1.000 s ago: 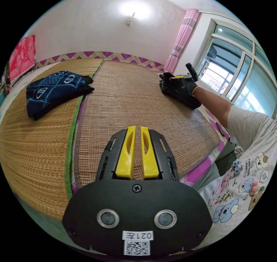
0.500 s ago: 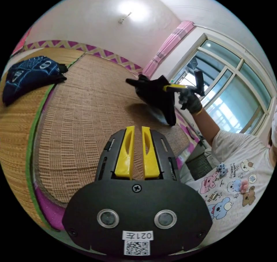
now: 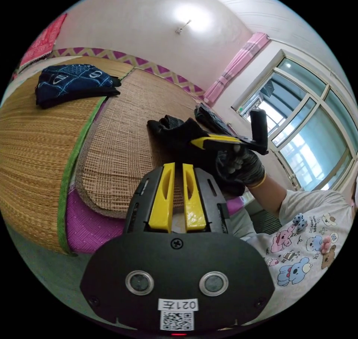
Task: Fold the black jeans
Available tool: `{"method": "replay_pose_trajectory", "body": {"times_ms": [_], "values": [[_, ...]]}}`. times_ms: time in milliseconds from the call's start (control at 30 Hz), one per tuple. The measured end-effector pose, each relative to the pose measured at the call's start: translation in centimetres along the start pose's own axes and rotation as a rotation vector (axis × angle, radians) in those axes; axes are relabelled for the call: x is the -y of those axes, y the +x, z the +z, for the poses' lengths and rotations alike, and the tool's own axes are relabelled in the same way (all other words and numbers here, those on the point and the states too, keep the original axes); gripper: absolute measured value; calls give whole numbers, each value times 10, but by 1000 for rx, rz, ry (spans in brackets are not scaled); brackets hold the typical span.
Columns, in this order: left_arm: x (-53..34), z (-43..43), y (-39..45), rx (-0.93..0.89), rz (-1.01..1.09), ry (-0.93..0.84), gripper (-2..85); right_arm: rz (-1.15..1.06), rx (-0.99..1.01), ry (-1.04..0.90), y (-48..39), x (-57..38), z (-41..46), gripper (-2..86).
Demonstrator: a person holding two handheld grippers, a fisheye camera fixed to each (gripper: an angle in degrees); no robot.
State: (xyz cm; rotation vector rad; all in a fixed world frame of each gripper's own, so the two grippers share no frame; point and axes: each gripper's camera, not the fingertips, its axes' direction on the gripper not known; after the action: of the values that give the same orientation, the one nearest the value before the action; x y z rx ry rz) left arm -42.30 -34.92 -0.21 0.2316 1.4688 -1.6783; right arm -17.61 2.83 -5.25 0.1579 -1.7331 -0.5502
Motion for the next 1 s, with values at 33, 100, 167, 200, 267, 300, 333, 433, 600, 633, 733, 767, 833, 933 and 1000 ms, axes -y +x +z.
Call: {"method": "replay_pose_trajectory", "body": {"times_ms": [33,100,167,200,267,300,333,433,600,633,733,767,833,933,1000], "values": [[-1,6,0,-11,-6,-2,38,15,23,15,6,-1,-9,46],[-2,15,2,-16,-18,4,40,101,92,98,35,-9,-52,31],[-1,28,5,-9,-24,1,44,168,117,204,57,-20,-100,24],[-1,31,7,-8,-25,0,45,202,105,279,70,-32,-139,21],[0,43,12,-4,-20,-9,47,252,64,387,89,-58,-203,17],[1,46,13,-4,-16,-13,47,285,20,463,101,-82,-249,15],[2,52,17,-1,-7,-18,48,303,-3,495,107,-95,-271,14],[5,68,29,6,21,-38,47,424,-114,641,137,-175,-374,12],[8,103,61,-23,94,-93,43,780,-243,658,204,-322,-461,8],[9,115,73,-46,125,-115,41,808,-229,645,213,-335,-459,8],[8,145,110,-110,234,-168,43,1006,-123,584,252,-389,-439,7],[7,158,128,-124,293,-193,46,1010,-103,625,253,-401,-436,7],[5,176,157,-115,388,-231,57,1005,-80,667,251,-409,-437,8],[2,205,200,-45,544,-262,76,997,-108,664,245,-408,-439,10],[1,222,220,14,628,-268,84,988,-96,660,244,-407,-439,17]]}}
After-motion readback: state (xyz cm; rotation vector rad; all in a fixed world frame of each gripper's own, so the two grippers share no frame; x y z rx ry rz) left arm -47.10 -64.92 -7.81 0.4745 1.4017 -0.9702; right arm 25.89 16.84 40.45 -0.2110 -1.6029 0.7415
